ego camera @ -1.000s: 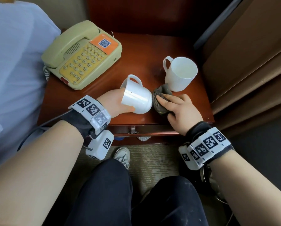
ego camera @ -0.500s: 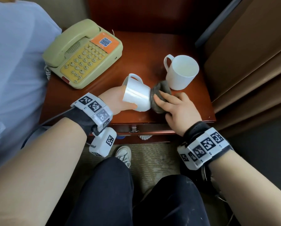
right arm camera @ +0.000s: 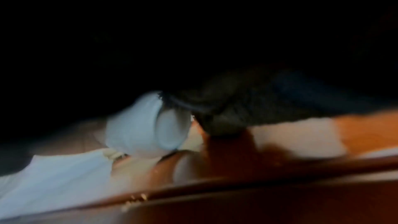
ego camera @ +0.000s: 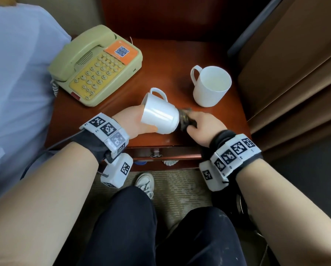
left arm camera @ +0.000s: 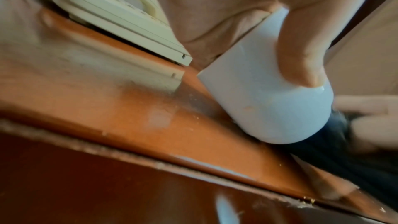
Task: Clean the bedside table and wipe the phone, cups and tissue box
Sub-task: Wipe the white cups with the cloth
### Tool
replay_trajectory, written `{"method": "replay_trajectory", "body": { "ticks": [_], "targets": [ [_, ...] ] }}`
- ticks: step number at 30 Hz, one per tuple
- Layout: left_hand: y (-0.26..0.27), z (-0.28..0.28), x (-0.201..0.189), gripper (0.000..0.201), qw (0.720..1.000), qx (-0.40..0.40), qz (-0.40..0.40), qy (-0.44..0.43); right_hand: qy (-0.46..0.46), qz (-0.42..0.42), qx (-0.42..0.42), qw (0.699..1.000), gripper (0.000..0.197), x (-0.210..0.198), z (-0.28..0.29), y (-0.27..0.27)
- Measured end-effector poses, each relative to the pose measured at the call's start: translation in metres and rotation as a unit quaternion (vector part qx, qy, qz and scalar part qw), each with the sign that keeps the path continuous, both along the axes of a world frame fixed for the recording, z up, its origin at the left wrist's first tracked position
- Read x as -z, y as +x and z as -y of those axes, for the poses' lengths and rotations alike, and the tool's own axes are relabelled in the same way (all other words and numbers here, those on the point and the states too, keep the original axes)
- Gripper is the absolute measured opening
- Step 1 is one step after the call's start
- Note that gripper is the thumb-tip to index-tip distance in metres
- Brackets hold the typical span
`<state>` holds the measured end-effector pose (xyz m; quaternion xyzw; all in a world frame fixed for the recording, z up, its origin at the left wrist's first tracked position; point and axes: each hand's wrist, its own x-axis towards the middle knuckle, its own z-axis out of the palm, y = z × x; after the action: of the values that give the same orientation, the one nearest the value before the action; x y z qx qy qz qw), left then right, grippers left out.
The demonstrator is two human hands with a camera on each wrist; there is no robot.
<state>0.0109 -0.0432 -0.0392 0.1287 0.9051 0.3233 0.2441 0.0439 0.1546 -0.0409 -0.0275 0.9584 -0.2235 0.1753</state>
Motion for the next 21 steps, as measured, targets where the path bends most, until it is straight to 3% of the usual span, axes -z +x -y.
{"method": "replay_trajectory", "body": {
  "ticks": [2,5,7,10,15,21],
  "targets": [
    [-0.002,0.002,0.001,0.054,1.0,0.0,0.001,0.007,0.011,-0.017,0.0,1.0,0.054,-0.003,-0.004,0.003],
    [-0.003,0.001,0.002,0.055,1.0,0.006,0.002,0.01,-0.031,-0.143,0.018,0.989,0.059,-0.015,0.005,0.004],
    [-0.003,-0.001,0.001,0.053,1.0,0.011,0.001,0.02,-0.049,-0.208,-0.032,0.976,0.064,-0.028,0.022,-0.002],
    [-0.003,-0.001,0.001,0.047,0.999,0.021,-0.01,0.03,0.021,-0.148,-0.12,0.981,0.064,-0.027,0.041,-0.013],
    [-0.005,-0.002,0.001,0.055,1.0,0.013,0.006,-0.008,-0.078,-0.028,0.002,0.997,0.056,-0.022,0.018,-0.018],
    [-0.009,-0.009,0.0,0.053,1.0,0.018,-0.003,-0.011,-0.038,-0.072,0.002,0.997,0.057,-0.013,0.01,-0.005]
  ]
}}
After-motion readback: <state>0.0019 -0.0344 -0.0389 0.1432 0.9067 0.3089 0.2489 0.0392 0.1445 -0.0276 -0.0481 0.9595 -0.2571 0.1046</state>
